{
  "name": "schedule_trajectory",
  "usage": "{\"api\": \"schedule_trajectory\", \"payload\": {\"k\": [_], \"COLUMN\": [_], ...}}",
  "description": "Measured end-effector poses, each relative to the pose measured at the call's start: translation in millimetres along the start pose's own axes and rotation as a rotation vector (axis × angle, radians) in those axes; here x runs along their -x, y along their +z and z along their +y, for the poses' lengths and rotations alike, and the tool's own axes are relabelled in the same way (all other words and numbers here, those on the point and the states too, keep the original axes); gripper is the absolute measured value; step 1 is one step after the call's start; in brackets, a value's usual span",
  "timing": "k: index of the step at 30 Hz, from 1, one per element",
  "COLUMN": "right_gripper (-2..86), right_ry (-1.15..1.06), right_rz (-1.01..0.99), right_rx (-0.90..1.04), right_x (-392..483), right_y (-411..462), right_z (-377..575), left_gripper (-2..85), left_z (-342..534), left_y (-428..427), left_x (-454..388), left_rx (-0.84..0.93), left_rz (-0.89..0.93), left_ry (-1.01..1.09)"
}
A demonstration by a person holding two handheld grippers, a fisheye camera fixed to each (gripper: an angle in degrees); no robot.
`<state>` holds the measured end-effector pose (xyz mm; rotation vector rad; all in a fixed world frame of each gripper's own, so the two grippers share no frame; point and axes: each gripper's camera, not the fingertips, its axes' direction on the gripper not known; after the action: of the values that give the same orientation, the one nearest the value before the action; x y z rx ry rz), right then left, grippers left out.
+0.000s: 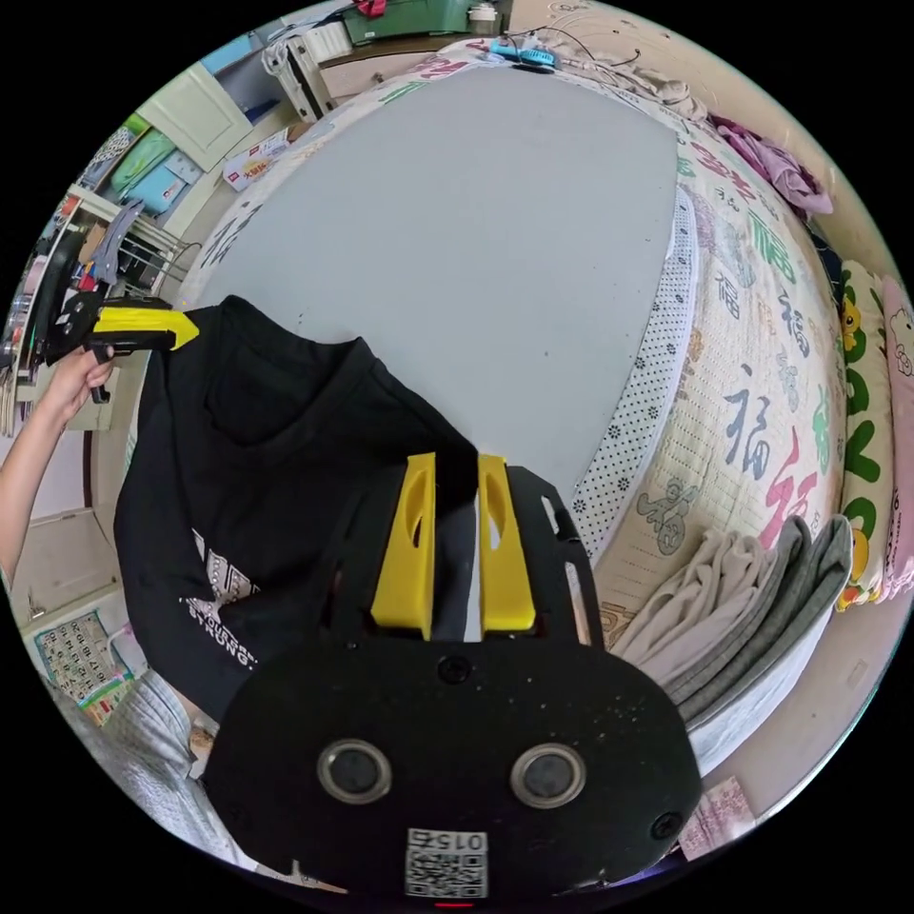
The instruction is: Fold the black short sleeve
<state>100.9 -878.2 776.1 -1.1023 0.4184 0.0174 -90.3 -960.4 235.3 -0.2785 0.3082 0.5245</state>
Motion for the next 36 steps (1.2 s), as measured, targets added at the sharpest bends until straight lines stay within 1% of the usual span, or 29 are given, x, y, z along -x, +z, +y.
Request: {"api": "schedule_trajectory", "payload": {"k": [2, 7, 11, 15, 18, 25, 28, 29, 30, 33, 36], "right_gripper": [1.3, -0.4, -0.7, -0.7, -0.7, -0.7, -0.7, -0.7, -0.7, -0.8, -0.8], "right_ry": [-0.001, 0.037, 0.031, 0.031, 0.023, 0.033, 0.037, 0.041, 0.045, 0.077, 0.088], "right_rz": [0.009, -0.049, -0.069, -0.063, -0.059, -0.106, -0.128, -0.135, -0.138, -0.137, -0.1], "right_rx": [0.0, -0.073, -0.096, -0.103, -0.103, -0.104, -0.108, -0.11, -0.111, -0.125, -0.137], "right_x": [-3.2, -12.3, -11.8, -10.5, -12.6, -29.7, -36.8, -39.3, -40.5, -45.7, -47.7], "right_y": [-5.6, -31.9, -45.5, -45.3, -41.1, -23.9, -18.8, -17.0, -16.3, -14.9, -16.8], "right_z": [8.6, 32.4, 52.9, 64.4, 70.5, 86.1, 93.0, 95.7, 97.0, 104.5, 109.2], "left_gripper": [0.6, -0.1, 0.3, 4.1, 7.1, 7.7, 6.2, 4.8, 4.0, 1.8, 1.0], "left_z": [-5.4, -12.5, -15.3, -23.5, -30.4, -35.6, -30.6, -29.3, -29.0, -25.6, -17.7], "left_y": [-5.0, -29.7, -46.8, -37.3, -34.5, -18.8, -15.6, -13.8, -12.8, -9.7, -14.9], "left_x": [-10.3, -34.8, -45.7, -50.2, -59.5, -74.8, -82.3, -83.9, -84.5, -89.5, -91.2], "left_rx": [0.021, -0.002, -0.068, -0.006, -0.013, 0.046, 0.049, 0.061, 0.071, 0.094, 0.067], "left_rz": [-0.01, -0.135, -0.124, -0.087, -0.125, -0.182, -0.195, -0.168, -0.152, -0.182, -0.204], "left_ry": [0.003, -0.01, -0.077, -0.111, -0.09, 0.032, 0.094, 0.105, 0.107, 0.118, 0.085]}}
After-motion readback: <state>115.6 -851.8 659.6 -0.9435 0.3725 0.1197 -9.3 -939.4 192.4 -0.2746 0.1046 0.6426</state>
